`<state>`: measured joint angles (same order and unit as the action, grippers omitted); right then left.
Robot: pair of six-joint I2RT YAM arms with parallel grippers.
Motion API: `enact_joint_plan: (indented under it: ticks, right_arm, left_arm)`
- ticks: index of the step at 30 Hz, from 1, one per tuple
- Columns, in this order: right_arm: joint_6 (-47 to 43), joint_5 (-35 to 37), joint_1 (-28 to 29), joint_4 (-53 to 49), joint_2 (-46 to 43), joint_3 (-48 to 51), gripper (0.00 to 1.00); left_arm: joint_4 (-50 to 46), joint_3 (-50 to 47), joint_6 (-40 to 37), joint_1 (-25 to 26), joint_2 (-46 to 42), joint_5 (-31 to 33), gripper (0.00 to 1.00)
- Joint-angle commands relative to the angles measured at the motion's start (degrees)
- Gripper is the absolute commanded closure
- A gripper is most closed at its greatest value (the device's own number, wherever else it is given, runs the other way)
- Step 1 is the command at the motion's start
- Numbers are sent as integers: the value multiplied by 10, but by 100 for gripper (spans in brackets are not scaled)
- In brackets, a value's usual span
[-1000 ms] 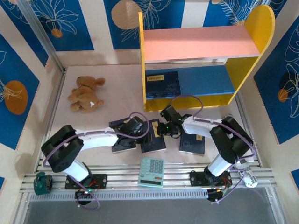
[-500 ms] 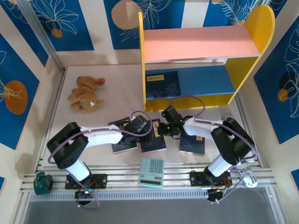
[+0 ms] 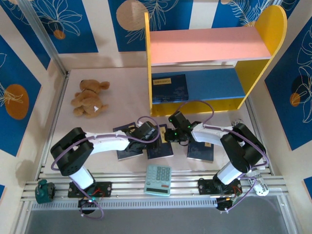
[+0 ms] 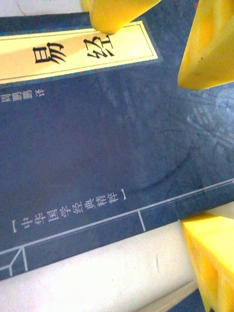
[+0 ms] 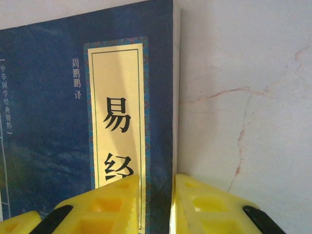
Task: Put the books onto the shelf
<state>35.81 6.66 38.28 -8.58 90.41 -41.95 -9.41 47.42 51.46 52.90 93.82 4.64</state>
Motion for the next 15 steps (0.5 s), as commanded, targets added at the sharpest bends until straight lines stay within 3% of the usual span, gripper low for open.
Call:
enact_joint_plan:
  ticks: [1, 5, 15]
  right_arm:
    - [13, -63, 18, -16, 19, 30, 78]
    - [17, -74, 18, -3, 19, 36, 78]
    - [20, -86, 19, 11, 20, 41, 78]
  left_arm:
    - [170, -36, -25, -2, 41, -107, 33]
    - [256, -43, -39, 1, 6, -180, 33]
    - [283, -62, -30, 2, -49, -189, 34]
